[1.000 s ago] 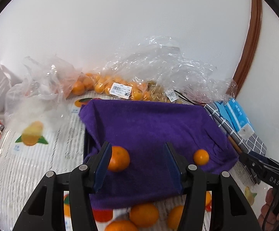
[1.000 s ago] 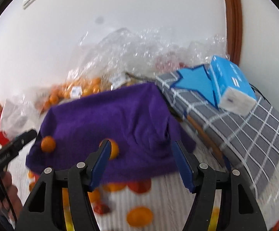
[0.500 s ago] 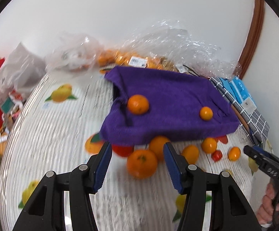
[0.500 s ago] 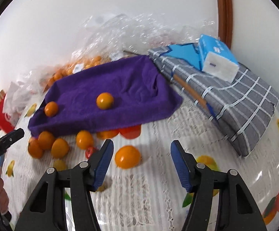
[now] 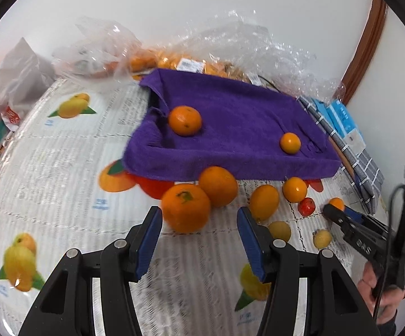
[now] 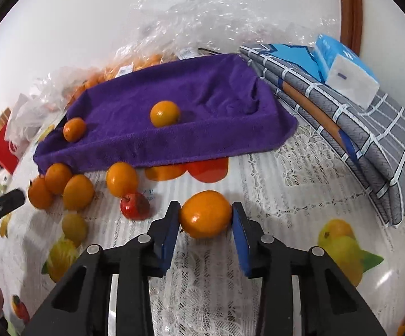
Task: Organize fruits
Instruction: 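Grasp a stemmed mandarin with the left tool while the right tool grasps an orange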
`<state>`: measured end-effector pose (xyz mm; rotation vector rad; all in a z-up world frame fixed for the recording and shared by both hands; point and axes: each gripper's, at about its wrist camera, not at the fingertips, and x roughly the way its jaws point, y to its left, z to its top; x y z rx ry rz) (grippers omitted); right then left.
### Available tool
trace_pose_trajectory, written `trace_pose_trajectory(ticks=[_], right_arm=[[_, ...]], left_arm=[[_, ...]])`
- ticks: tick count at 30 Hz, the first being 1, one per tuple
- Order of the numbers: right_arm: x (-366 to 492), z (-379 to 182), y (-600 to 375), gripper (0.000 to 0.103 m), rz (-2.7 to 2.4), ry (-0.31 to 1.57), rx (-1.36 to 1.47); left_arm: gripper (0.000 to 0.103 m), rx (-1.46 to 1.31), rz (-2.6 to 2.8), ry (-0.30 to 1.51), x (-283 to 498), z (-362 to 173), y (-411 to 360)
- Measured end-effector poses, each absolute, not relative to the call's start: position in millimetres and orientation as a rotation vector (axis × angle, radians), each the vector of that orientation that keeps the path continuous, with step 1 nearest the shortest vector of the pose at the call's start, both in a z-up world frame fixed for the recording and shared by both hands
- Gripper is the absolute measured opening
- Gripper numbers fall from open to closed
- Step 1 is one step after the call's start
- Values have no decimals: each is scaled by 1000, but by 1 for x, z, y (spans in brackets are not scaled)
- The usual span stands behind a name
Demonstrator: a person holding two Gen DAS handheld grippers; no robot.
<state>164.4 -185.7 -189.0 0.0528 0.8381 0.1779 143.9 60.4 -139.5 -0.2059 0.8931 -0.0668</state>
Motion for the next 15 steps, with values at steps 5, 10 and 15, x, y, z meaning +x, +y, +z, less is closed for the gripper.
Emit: trace_pose_trajectory(ticks=[5,10,15], right_arm=[[155,-190,-185,37,180,822,37],[154,-188,-188,37,183,794,60],[147,-183,-190,37,174,739,59]], left_arm=[[54,-161,-20,875,150,-146,56],[48,-116,4,877,154,-161,57],[41,-207,-86,792,137,-160,70]])
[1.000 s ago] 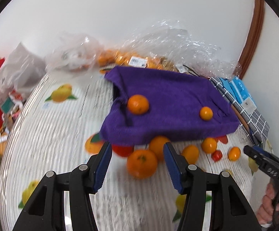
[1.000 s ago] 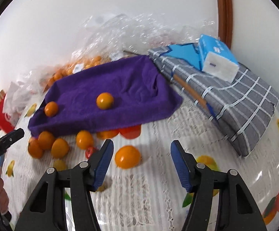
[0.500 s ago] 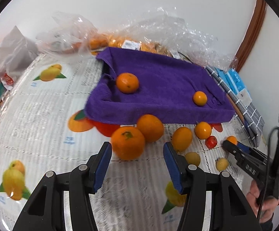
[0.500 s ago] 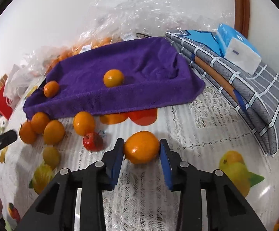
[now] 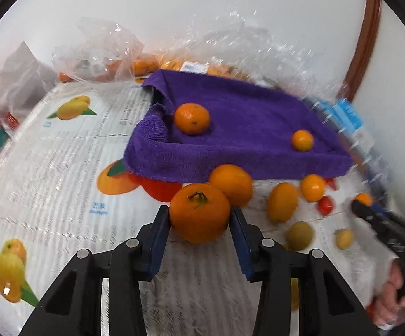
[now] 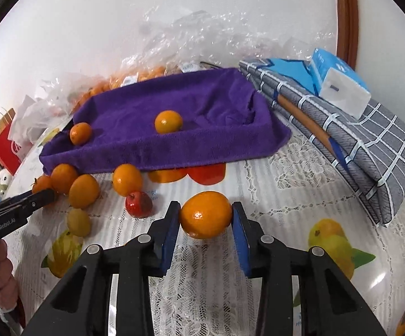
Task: Organize fruits
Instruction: 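Grasp a stemmed mandarin with the left tool while the right tool grasps an orange, then carry both held fruits over the purple towel and lower them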
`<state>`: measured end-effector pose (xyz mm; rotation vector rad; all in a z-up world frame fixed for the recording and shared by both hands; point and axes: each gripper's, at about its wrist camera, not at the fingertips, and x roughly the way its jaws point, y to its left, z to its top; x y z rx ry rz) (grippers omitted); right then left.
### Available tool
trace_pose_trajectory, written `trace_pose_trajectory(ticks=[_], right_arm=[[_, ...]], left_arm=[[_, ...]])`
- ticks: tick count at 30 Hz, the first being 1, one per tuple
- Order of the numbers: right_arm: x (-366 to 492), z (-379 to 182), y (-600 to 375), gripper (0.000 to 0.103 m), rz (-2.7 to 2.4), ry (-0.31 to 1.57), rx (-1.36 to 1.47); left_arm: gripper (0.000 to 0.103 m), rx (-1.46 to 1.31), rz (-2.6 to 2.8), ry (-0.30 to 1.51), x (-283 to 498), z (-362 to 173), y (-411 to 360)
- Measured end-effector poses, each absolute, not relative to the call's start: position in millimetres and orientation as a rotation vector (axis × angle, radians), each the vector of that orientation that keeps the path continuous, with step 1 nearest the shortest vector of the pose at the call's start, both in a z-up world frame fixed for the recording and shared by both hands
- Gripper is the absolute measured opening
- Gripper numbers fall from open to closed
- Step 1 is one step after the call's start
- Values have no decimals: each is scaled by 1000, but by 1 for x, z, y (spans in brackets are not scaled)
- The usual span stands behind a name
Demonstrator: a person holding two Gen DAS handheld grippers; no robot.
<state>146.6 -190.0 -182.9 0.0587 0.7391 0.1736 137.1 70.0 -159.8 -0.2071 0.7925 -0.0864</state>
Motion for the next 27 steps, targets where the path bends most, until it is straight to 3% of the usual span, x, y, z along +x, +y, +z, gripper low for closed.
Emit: trace_pose_trajectory(ticks=[6,19,27], right_arm=[[138,-178,-187,37,181,697,32],[131,-173,-201,37,164,656,94],[144,-142,-211,37,200,658,157]], left_arm=[[41,-327,-125,735,127,-159,87],[41,-303,-132,682,117,-151,85],[41,-293,-173,601,129,-110,78]])
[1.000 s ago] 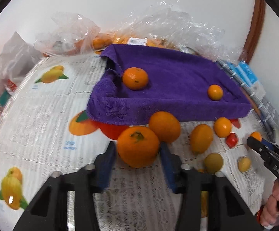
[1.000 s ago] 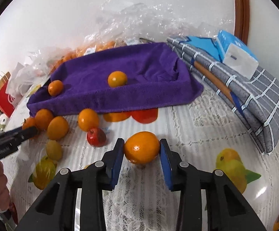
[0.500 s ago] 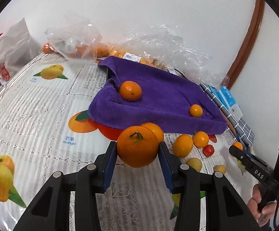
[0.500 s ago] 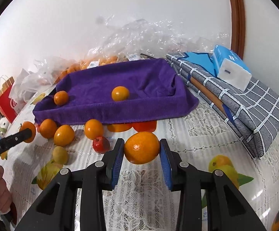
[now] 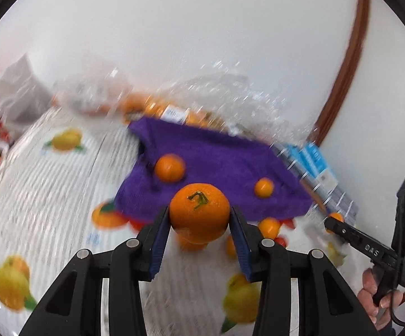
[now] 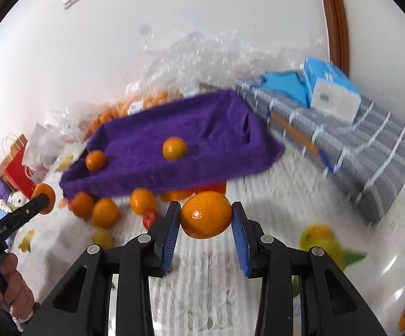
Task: Organize fruits
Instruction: 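Carry both held fruits over the purple towel and lower them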
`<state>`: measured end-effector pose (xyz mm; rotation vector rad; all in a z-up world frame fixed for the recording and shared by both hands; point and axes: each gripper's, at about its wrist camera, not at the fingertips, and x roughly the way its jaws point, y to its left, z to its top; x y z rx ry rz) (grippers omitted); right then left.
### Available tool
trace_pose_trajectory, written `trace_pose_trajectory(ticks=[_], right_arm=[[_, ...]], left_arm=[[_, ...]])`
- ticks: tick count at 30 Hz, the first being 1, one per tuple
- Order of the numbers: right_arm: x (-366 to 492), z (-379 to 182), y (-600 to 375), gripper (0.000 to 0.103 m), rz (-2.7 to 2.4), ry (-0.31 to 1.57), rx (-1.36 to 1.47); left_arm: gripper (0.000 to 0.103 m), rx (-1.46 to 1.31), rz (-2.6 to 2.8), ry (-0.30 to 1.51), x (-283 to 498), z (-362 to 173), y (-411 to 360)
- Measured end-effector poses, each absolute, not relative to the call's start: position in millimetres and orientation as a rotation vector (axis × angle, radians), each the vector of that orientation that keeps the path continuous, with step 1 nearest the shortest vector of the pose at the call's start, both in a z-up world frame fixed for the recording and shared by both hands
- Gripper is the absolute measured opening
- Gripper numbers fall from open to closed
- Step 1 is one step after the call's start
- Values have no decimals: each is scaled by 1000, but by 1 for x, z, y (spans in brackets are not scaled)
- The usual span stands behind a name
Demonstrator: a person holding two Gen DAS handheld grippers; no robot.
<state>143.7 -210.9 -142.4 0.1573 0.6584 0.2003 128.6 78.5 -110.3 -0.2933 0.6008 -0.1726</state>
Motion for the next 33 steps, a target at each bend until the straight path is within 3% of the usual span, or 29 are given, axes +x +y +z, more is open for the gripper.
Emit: trace_pose_trajectory(ticks=[11,33], right_arm=[[215,-91,-200,37,196,518,130],[274,-157,-195,37,197,694,143]], left_arm=[[41,-198,-90,527,200,-87,62],[41,-147,-144,670,243,-138,45]])
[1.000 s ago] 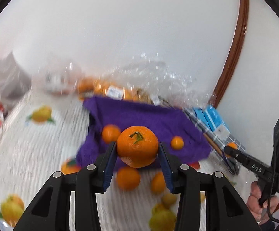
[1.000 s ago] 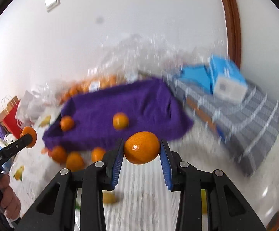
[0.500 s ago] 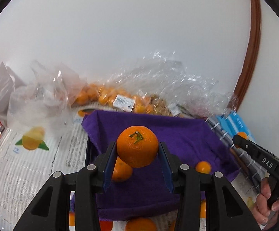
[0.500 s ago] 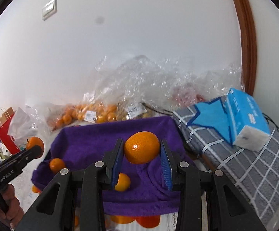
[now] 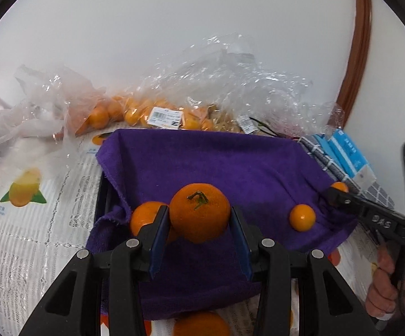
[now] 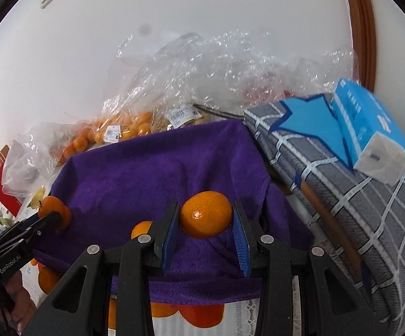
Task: Organize fruits
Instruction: 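Carry both held fruits over the purple towel and lower them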
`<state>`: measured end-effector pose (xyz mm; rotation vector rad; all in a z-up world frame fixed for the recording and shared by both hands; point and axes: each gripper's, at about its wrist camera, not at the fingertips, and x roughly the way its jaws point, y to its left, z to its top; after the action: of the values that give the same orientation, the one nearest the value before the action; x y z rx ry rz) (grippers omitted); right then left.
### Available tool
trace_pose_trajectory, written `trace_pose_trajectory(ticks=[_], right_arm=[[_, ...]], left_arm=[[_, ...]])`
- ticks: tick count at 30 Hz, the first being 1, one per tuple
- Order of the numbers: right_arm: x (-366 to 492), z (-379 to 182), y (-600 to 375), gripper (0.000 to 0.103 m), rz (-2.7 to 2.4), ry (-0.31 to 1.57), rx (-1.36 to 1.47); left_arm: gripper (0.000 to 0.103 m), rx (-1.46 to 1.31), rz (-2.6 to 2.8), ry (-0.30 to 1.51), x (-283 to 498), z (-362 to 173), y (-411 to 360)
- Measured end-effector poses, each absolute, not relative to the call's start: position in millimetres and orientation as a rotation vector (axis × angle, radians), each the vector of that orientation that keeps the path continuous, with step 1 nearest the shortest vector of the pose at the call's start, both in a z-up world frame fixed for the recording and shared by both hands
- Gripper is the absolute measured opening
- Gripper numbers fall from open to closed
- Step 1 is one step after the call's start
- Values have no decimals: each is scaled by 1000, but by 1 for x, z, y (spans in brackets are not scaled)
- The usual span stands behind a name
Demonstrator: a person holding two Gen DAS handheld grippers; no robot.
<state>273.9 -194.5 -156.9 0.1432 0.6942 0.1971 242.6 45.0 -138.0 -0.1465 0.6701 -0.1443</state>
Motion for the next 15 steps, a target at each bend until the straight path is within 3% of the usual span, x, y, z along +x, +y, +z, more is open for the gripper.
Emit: trace_pose_trajectory(ticks=[15], right_arm=[[281,-164,-185,37,188,734,101]], left_arm=[[41,-116,-166,718,248,-143,38]])
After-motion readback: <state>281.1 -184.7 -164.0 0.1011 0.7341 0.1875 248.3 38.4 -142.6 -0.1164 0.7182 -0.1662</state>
